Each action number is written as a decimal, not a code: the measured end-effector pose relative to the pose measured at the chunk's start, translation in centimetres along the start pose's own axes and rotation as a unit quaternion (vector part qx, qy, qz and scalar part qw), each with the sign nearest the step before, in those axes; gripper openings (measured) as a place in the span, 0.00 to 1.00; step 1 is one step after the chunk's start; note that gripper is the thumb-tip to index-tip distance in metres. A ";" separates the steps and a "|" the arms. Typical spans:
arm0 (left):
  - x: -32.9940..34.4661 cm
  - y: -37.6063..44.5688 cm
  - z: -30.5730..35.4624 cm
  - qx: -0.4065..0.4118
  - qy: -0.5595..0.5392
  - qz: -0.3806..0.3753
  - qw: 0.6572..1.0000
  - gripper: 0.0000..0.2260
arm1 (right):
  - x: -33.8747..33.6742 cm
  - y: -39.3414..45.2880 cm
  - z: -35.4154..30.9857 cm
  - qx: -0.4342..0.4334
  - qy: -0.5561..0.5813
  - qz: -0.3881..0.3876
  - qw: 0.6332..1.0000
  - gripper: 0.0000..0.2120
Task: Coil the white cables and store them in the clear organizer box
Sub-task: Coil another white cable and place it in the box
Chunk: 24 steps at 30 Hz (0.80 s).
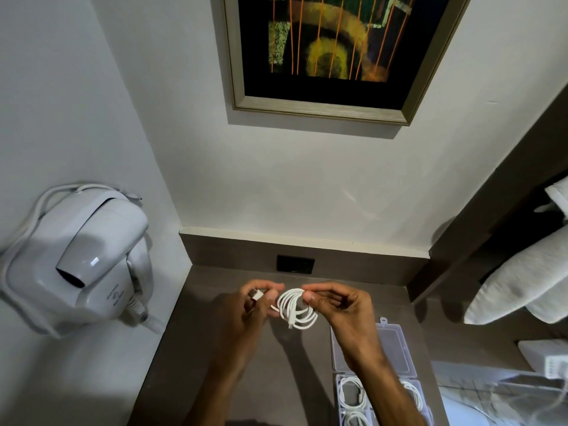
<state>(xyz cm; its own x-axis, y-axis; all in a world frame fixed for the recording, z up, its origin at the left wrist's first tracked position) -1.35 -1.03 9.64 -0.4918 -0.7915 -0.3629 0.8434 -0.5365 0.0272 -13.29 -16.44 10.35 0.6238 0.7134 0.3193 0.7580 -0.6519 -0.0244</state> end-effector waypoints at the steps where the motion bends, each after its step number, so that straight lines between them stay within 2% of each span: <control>1: -0.1 -0.1 0.0 0.009 0.008 -0.017 1.000 0.06 | -0.2 0.1 -0.2 -0.006 -0.002 0.006 1.000 0.11; 9: -0.6 -1.2 -1.0 -0.013 -0.018 -0.043 0.999 0.18 | -1.5 0.7 -0.4 -0.042 -0.009 0.061 0.997 0.10; 15: -0.4 -1.8 -0.2 0.041 -0.004 -0.090 0.995 0.16 | -1.3 0.6 0.2 -0.058 -0.041 0.085 0.994 0.08; 20: -0.6 -0.8 0.2 0.060 -0.043 -0.008 0.997 0.11 | -0.4 0.1 0.5 -0.056 -0.076 0.056 0.994 0.09; 24: -0.2 -0.4 0.3 0.029 -0.040 0.040 0.998 0.11 | 0.5 0.0 0.4 -0.059 -0.098 0.026 0.993 0.08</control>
<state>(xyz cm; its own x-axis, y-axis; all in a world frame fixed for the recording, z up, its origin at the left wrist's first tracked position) -1.66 -0.72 10.02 -0.4412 -0.8523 -0.2811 0.8681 -0.4847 0.1072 -12.88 -16.00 10.16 0.6958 0.7064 0.1300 0.7031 -0.7068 0.0781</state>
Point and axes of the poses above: each hand's wrist, its own y-axis towards the middle knuckle, its own x-axis out of the palm, z = x × y, the point moved 4 cm from there along y, towards the middle knuckle, and after that the axes turned 11 degrees about y, right-handed, at the moved point
